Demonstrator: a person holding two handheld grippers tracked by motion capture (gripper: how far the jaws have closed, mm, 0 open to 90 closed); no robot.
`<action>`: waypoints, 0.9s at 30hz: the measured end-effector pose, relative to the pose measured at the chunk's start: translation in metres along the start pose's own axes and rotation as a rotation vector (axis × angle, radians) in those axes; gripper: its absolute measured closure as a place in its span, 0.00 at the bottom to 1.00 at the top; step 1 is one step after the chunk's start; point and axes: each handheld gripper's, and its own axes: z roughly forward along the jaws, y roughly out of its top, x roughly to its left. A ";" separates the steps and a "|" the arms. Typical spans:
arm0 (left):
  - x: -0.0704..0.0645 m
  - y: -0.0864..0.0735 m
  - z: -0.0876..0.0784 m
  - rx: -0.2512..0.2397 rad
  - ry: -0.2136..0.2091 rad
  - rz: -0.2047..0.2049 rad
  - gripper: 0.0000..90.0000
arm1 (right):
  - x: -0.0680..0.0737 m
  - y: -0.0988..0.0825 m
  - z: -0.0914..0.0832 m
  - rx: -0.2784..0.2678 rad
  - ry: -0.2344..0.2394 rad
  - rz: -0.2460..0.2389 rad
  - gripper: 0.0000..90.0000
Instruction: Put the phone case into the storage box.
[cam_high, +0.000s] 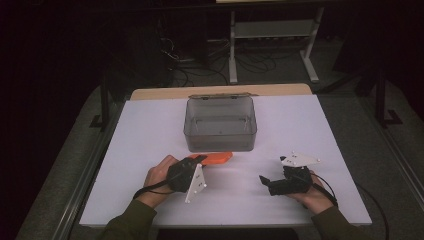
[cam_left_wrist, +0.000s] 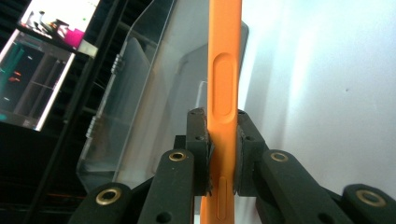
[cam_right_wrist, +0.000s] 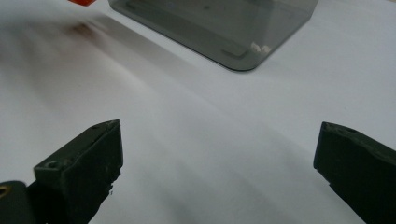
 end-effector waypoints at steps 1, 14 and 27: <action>0.001 -0.001 0.000 -0.003 -0.006 -0.014 0.88 | 0.000 0.000 0.000 0.000 0.000 0.000 0.01; 0.017 -0.009 -0.002 -0.038 -0.072 -0.222 0.88 | 0.000 0.000 0.001 -0.002 0.002 -0.011 0.01; 0.027 -0.018 -0.001 -0.078 -0.142 -0.403 0.88 | 0.000 -0.001 0.001 -0.001 -0.001 -0.014 0.01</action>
